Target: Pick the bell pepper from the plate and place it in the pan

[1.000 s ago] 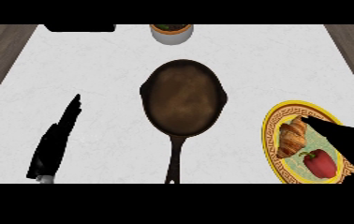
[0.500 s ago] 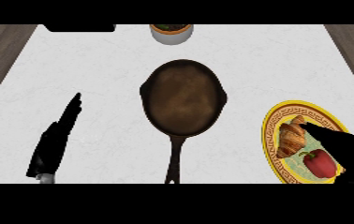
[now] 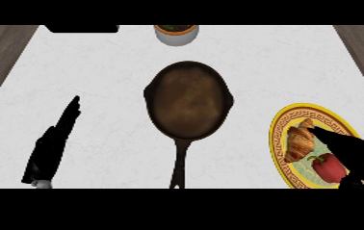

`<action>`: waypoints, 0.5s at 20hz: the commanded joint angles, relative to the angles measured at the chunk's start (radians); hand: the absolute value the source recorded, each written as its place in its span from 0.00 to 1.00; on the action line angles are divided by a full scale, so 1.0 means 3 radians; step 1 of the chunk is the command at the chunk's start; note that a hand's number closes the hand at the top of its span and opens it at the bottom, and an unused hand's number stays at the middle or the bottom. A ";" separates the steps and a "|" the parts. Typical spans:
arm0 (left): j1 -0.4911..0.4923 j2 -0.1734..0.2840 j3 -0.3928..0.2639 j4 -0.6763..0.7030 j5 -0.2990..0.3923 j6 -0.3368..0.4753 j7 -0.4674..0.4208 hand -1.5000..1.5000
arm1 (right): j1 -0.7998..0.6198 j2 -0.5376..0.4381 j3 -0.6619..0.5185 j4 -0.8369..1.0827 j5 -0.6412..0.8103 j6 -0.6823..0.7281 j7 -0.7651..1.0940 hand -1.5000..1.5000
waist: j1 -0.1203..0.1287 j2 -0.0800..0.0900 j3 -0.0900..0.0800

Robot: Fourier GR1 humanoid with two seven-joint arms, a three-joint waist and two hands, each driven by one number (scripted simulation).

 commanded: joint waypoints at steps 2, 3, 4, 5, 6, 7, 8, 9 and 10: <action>-0.0202 -0.0139 0.0003 -0.0021 -0.0148 0.0013 0.0281 0.50 | 0.0069 0.0143 0.0013 0.0062 0.0244 -0.0064 -0.0190 0.00 | -0.0007 0.0000 0.0000; -0.0136 -0.0166 -0.0011 0.0009 -0.0174 0.0015 0.0157 0.50 | -0.0217 0.0018 -0.0202 0.0324 0.0157 0.0066 -0.0314 0.00 | 0.0003 0.0001 0.0000; 0.0006 -0.0149 0.0010 0.0094 -0.0185 -0.0031 -0.0076 0.50 | 0.0055 0.0186 0.0031 0.0275 0.0391 -0.0203 -0.0303 0.00 | 0.0000 0.0000 0.0000; -0.0101 -0.0152 0.0048 0.0100 -0.0205 -0.0026 0.0014 0.50 | 0.0224 0.0023 -0.0181 0.0108 0.0286 -0.0107 -0.0434 0.00 | -0.0012 -0.0001 -0.0001; 0.0131 -0.0145 0.0026 -0.0131 -0.0189 -0.0060 -0.0020 0.50 | 0.0071 0.0174 -0.0004 0.0365 0.0462 -0.0233 -0.0437 0.00 | 0.0006 -0.0001 0.0000; 0.0095 -0.0153 0.0064 0.0050 -0.0120 -0.0097 -0.0088 0.50 | 0.0175 0.0307 0.0084 0.0383 0.0514 -0.0424 -0.0419 0.00 | 0.0002 0.0000 0.0000; -0.0146 -0.0197 0.0125 0.0166 -0.0158 -0.0072 -0.0017 0.50 | -0.0061 0.0171 -0.0161 0.0494 0.0446 -0.0241 -0.0540 0.00 | -0.0001 0.0001 -0.0001; -0.0191 -0.0195 0.0088 0.0180 -0.0174 -0.0080 0.0034 0.50 | -0.0163 0.0307 0.0014 0.0741 0.0555 -0.0485 -0.0648 1.00 | 0.0007 0.0004 0.0000; 0.0138 -0.0110 0.0152 -0.0116 -0.0041 -0.0166 -0.0011 0.50 | 0.0101 0.0397 -0.0015 0.0436 0.0462 -0.0559 -0.0596 1.00 | 0.0008 -0.0002 0.0000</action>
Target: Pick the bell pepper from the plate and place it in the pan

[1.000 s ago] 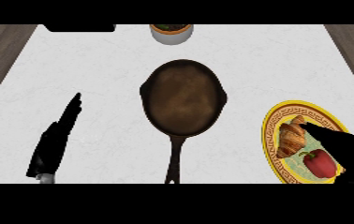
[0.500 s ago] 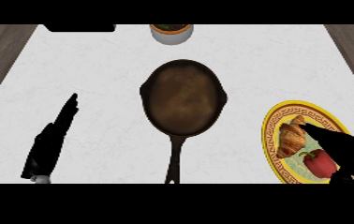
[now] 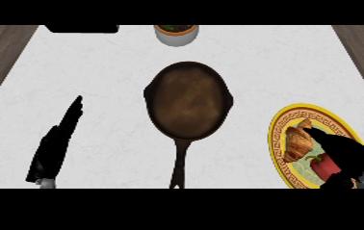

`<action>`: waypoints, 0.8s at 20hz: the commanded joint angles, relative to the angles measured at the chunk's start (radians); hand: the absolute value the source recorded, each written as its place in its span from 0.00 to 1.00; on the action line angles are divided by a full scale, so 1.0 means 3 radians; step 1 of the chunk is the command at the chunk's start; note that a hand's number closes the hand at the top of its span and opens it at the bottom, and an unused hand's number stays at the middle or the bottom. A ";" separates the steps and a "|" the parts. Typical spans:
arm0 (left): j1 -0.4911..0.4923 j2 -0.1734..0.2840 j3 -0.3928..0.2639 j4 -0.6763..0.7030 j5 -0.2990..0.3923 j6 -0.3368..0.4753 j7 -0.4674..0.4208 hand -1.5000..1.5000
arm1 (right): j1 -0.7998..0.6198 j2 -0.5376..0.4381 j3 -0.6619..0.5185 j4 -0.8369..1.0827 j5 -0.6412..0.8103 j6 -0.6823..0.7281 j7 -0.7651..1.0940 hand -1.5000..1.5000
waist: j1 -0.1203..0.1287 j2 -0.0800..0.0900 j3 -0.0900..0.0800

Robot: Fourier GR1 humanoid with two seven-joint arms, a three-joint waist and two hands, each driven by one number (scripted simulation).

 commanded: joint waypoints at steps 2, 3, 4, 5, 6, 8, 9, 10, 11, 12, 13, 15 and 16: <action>0.0158 -0.0012 0.0029 -0.0064 -0.0059 -0.0049 -0.0097 0.50 | -0.0102 0.0104 -0.0132 0.0269 -0.0031 -0.0052 -0.0256 1.00 | 0.0007 0.0012 0.0016; -0.0050 0.0079 0.0167 -0.0090 0.0079 -0.0147 0.0092 0.50 | 0.0030 0.0240 0.0004 0.0191 0.0033 -0.0103 -0.0151 1.00 | -0.0001 0.0012 0.0016; -0.0073 -0.0005 0.0100 0.0100 -0.0010 -0.0081 -0.0038 0.50 | 0.0005 0.0230 -0.0023 0.0337 0.0027 -0.0185 -0.0292 1.00 | -0.0003 0.0015 0.0016; -0.0125 -0.0034 0.0013 -0.0009 -0.0070 -0.0057 0.0141 0.50 | -0.0302 0.0392 -0.0042 0.0280 -0.0115 0.0146 0.0057 1.00 | 0.0011 0.0016 0.0016; -0.0115 0.0058 0.0156 0.0127 0.0020 -0.0148 -0.0057 0.50 | -0.0075 0.0224 -0.0150 0.0300 -0.0126 0.0018 -0.0239 1.00 | -0.0005 0.0014 0.0016; 0.0096 -0.0026 0.0086 -0.0144 0.0007 -0.0109 0.0002 0.50 | 0.0107 0.0310 -0.0065 0.0199 -0.0033 -0.0111 -0.0239 1.00 | -0.0001 0.0010 0.0016; 0.0028 -0.0007 0.0119 -0.0070 0.0015 -0.0126 0.0047 0.50 | 0.0136 0.0210 -0.0179 0.0261 -0.0107 -0.0118 -0.0410 1.00 | -0.0007 0.0011 0.0017; 0.0000 -0.0016 0.0138 -0.0058 0.0004 -0.0119 0.0020 0.50 | 0.0004 0.0330 -0.0161 0.0329 -0.0069 -0.0134 -0.0294 1.00 | 0.0001 0.0013 0.0016; -0.0040 0.0009 0.0165 -0.0124 0.0055 -0.0181 0.0128 0.50 | -0.0030 0.0354 -0.0169 0.0401 0.0003 -0.0201 -0.0259 1.00 | 0.0003 0.0013 0.0017; 0.0024 -0.0013 0.0127 -0.0014 -0.0006 -0.0152 -0.0045 0.50 | -0.0289 0.0587 -0.0124 0.0400 -0.0030 -0.0090 0.0089 1.00 | 0.0018 0.0016 0.0015; -0.0024 -0.0069 0.0084 0.0012 -0.0060 -0.0110 -0.0005 0.50 | -0.0405 0.0373 -0.0293 0.0700 -0.0021 -0.0108 -0.0115 1.00 | 0.0019 0.0018 0.0017; -0.0099 -0.0121 0.0082 0.0067 -0.0124 -0.0024 0.0016 0.50 | -0.0742 0.0517 -0.0323 0.0802 -0.0011 -0.0081 0.0117 1.00 | 0.0032 0.0021 0.0016; -0.0016 -0.0151 0.0006 -0.0079 -0.0179 -0.0033 0.0064 0.50 | -0.0608 0.0548 -0.0299 0.0632 0.0037 -0.0108 0.0170 1.00 | 0.0015 0.0014 0.0016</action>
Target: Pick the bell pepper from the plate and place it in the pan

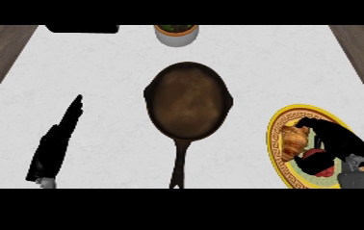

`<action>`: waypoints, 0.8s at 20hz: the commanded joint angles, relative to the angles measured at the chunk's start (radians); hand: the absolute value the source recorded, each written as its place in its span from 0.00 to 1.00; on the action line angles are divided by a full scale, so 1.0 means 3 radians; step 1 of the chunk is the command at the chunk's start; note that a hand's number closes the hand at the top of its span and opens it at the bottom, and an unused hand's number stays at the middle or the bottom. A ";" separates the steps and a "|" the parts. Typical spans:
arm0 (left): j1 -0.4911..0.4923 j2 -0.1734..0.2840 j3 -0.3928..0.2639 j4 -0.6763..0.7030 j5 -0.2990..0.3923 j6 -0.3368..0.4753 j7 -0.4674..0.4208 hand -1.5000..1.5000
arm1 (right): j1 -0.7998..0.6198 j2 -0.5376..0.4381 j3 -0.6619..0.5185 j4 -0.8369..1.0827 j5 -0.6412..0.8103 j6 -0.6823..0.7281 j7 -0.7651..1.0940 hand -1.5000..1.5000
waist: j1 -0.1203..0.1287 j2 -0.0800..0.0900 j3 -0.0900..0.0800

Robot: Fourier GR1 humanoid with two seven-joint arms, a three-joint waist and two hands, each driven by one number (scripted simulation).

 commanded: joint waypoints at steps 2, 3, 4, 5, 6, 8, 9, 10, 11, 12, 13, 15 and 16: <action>0.0015 -0.0084 -0.0028 0.0148 -0.0124 0.0049 -0.0200 0.50 | -0.0197 0.0135 -0.0005 0.0327 0.0168 -0.0266 -0.0050 1.00 | 0.0006 0.0035 0.0049; 0.0240 -0.0014 0.0004 -0.0086 -0.0020 -0.0055 -0.0116 0.50 | -0.0009 0.0111 0.0033 0.0014 0.0262 -0.0429 -0.0052 1.00 | 0.0006 0.0029 0.0049; -0.0009 -0.0071 -0.0033 0.0012 -0.0037 -0.0025 -0.0017 0.50 | -0.0055 0.0029 0.0012 -0.0037 0.0396 -0.0611 -0.0050 1.00 | -0.0009 0.0030 0.0050; -0.0097 0.0006 0.0058 -0.0027 0.0015 -0.0061 0.0087 0.50 | -0.0250 0.0018 -0.0044 -0.0129 0.0392 -0.0576 0.0060 1.00 | -0.0003 0.0030 0.0049; 0.0001 -0.0078 -0.0038 -0.0062 -0.0090 0.0036 0.0097 0.50 | -0.0186 0.0094 -0.0115 -0.0203 0.0376 -0.0838 -0.0020 1.00 | -0.0010 0.0026 0.0051; 0.0037 -0.0013 0.0007 -0.0099 -0.0044 -0.0028 0.0043 0.50 | -0.0315 0.0010 -0.0133 -0.0404 0.0364 -0.0960 -0.0233 1.00 | -0.0001 0.0021 0.0050; 0.0016 0.0017 0.0043 -0.0095 -0.0023 -0.0042 0.0079 0.50 | -0.0410 -0.0023 -0.0113 -0.0439 0.0488 -0.1192 -0.0325 1.00 | 0.0015 0.0022 0.0052; 0.0038 -0.0020 0.0014 -0.0095 0.0023 -0.0077 0.0072 0.50 | -0.0352 0.0008 -0.0040 -0.0582 0.0570 -0.1389 -0.0428 1.00 | -0.0002 0.0016 0.0052; 0.0001 -0.0007 0.0036 -0.0101 -0.0022 -0.0028 0.0095 0.50 | -0.0483 -0.0017 -0.0092 -0.0764 0.0513 -0.1361 -0.0424 1.00 | -0.0014 0.0009 0.0050; 0.0012 0.0011 0.0060 0.0010 -0.0044 -0.0023 0.0005 0.50 | -0.0584 0.0035 -0.0084 -0.0754 0.0502 -0.1468 -0.0504 1.00 | 0.0004 0.0024 0.0049; 0.0102 0.0025 0.0039 -0.0104 0.0026 -0.0111 0.0045 0.50 | -0.0502 0.0048 -0.0077 -0.0860 0.0498 -0.1560 -0.0589 1.00 | 0.0002 0.0016 0.0051; -0.0121 0.0098 0.0132 0.0004 0.0044 -0.0143 0.0047 0.50 | -0.0754 0.0062 -0.0028 -0.0928 0.0480 -0.1457 -0.0571 1.00 | -0.0002 0.0027 0.0048; 0.0181 -0.0020 0.0002 -0.0273 -0.0067 -0.0026 0.0058 0.50 | -0.0765 0.0120 0.0042 -0.0983 0.0510 -0.1375 -0.0478 1.00 | 0.0026 0.0022 0.0049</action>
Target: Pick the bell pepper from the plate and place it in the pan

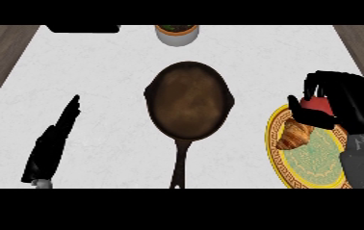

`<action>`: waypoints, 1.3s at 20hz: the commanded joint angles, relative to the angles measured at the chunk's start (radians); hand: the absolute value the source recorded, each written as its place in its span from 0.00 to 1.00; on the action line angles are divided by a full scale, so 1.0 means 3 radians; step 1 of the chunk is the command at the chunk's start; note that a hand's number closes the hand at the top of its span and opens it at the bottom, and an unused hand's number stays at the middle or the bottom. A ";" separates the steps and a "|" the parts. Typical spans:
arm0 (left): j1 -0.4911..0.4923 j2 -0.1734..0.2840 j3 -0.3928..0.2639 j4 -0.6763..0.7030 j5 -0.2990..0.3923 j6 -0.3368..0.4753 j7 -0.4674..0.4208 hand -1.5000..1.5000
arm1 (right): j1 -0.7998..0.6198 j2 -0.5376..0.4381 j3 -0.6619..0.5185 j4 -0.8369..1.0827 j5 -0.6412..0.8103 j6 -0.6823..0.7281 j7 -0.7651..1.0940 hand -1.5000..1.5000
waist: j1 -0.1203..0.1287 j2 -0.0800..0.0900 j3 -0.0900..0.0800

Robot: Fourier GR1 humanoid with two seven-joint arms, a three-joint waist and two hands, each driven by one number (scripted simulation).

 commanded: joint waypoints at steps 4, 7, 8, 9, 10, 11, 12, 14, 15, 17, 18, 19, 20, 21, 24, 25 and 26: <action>-0.0144 -0.0078 -0.0021 0.0110 -0.0061 0.0014 0.0081 0.50 | -0.0624 0.0386 0.0193 0.0080 0.0033 -0.0128 0.0053 1.00 | 0.0012 0.0015 0.0002; 0.0162 -0.0001 0.0035 -0.0094 0.0023 -0.0088 -0.0048 0.50 | -0.0860 0.0647 0.0233 0.0254 -0.0119 -0.0057 0.0156 1.00 | 0.0045 0.0013 0.0002; -0.0017 -0.0040 0.0029 0.0153 -0.0002 -0.0063 -0.0168 0.50 | -0.1067 0.0850 0.0416 0.0461 0.0041 -0.0113 0.0326 1.00 | 0.0056 0.0024 -0.0001; -0.0058 -0.0154 -0.0127 0.0212 -0.0170 0.0045 -0.0176 0.50 | -0.1385 0.0865 0.0341 0.0685 -0.0002 -0.0030 0.0369 1.00 | 0.0066 0.0029 -0.0001; 0.0076 -0.0011 0.0099 0.0167 0.0077 -0.0124 -0.0255 0.50 | -0.1261 0.0987 0.0375 0.0704 0.0032 -0.0166 0.0376 1.00 | 0.0050 0.0020 0.0000; -0.0019 -0.0074 -0.0014 0.0092 -0.0044 -0.0049 -0.0108 0.50 | -0.1377 0.1083 0.0382 0.1118 0.0085 -0.0399 0.0228 1.00 | 0.0077 0.0031 0.0002; -0.0018 -0.0024 0.0051 0.0121 0.0013 -0.0102 -0.0168 0.50 | -0.1601 0.1124 0.0249 0.1159 -0.0059 -0.0222 0.0362 1.00 | 0.0067 0.0026 0.0001; -0.0201 -0.0084 0.0021 0.0210 -0.0052 -0.0036 -0.0045 0.50 | -0.1605 0.1315 0.0461 0.1544 0.0037 -0.0579 0.0341 1.00 | 0.0072 0.0036 0.0002; 0.0052 -0.0075 -0.0009 -0.0064 -0.0018 -0.0082 0.0024 0.50 | -0.1559 0.1319 0.0435 0.1640 -0.0048 -0.0640 0.0291 1.00 | 0.0075 0.0025 0.0003; -0.0050 -0.0091 -0.0025 0.0004 -0.0057 -0.0073 -0.0025 0.50 | -0.1817 0.1326 0.0331 0.2003 -0.0230 -0.0716 0.0220 1.00 | 0.0070 0.0030 0.0003; -0.0037 -0.0136 -0.0086 0.0013 -0.0146 -0.0001 -0.0044 0.50 | -0.1935 0.1328 0.0530 0.2191 -0.0334 -0.0813 0.0404 1.00 | 0.0113 0.0037 0.0003; -0.0149 -0.0078 0.0051 0.0116 -0.0037 -0.0068 -0.0021 0.50 | -0.1868 0.1329 0.0630 0.2285 -0.0335 -0.0940 0.0300 1.00 | 0.0071 0.0030 0.0002; 0.0044 -0.0089 -0.0048 -0.0054 -0.0087 -0.0073 -0.0072 0.50 | -0.2022 0.1331 0.0528 0.2692 -0.0289 -0.1112 0.0191 1.00 | 0.0143 0.0046 0.0003; -0.0153 -0.0088 -0.0009 0.0043 -0.0046 -0.0102 0.0041 0.50 | -0.2068 0.1332 0.0739 0.2770 -0.0440 -0.1165 0.0285 1.00 | 0.0123 0.0043 0.0003; -0.0130 -0.0086 -0.0043 0.0039 -0.0039 -0.0147 -0.0040 0.50 | -0.2330 0.1334 0.0792 0.3377 -0.0512 -0.1314 0.0203 1.00 | 0.0216 0.0067 0.0003; -0.0189 -0.0098 -0.0056 0.0037 -0.0069 -0.0132 0.0075 0.50 | -0.2309 0.1334 0.0914 0.3474 -0.0555 -0.1305 0.0148 1.00 | 0.0183 0.0059 0.0003; -0.0114 -0.0091 -0.0040 0.0075 -0.0059 -0.0138 -0.0055 0.50 | -0.2475 0.1335 0.0950 0.3594 -0.0596 -0.1195 0.0211 1.00 | 0.0198 0.0059 0.0002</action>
